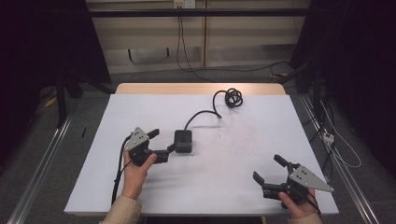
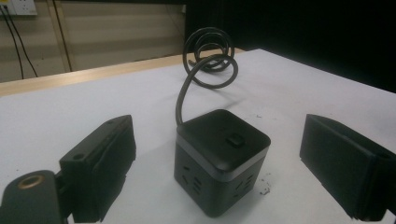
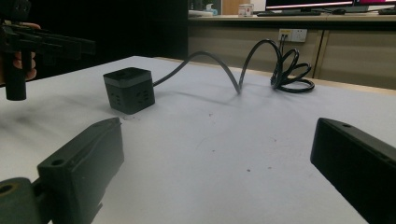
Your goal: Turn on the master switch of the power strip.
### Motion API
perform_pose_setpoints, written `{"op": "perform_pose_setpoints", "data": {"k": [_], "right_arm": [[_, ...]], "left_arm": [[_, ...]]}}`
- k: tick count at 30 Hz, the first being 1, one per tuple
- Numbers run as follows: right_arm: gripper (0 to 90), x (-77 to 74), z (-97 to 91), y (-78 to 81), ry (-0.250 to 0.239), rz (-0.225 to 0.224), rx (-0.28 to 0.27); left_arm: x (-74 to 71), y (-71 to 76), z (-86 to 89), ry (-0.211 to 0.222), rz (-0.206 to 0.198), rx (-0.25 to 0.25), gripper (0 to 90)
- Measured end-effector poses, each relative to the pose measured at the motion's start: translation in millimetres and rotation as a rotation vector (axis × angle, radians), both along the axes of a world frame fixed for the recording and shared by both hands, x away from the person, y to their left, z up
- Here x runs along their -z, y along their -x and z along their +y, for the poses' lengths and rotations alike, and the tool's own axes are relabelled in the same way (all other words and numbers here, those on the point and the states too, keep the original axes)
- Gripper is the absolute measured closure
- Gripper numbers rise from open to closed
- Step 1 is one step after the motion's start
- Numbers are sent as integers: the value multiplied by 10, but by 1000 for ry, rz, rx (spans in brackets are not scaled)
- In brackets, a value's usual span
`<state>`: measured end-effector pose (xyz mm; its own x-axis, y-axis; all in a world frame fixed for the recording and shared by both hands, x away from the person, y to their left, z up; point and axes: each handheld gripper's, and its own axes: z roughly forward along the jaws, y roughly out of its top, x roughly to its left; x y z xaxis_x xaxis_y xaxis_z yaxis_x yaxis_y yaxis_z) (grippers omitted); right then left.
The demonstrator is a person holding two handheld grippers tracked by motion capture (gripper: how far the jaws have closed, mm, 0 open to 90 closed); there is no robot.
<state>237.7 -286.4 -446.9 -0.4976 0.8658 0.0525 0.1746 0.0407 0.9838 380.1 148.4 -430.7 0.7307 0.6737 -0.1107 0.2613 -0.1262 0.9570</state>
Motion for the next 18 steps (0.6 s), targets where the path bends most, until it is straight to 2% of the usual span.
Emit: {"op": "perform_pose_setpoints", "data": {"k": [8,18], "right_arm": [[24,4,8,3,2,2,-3],[26,6,13,7,5,0,-1]], "left_arm": [[-15,-35,-45,15,4,5,108],[-23,-74,-112,6,5,10,115]]}}
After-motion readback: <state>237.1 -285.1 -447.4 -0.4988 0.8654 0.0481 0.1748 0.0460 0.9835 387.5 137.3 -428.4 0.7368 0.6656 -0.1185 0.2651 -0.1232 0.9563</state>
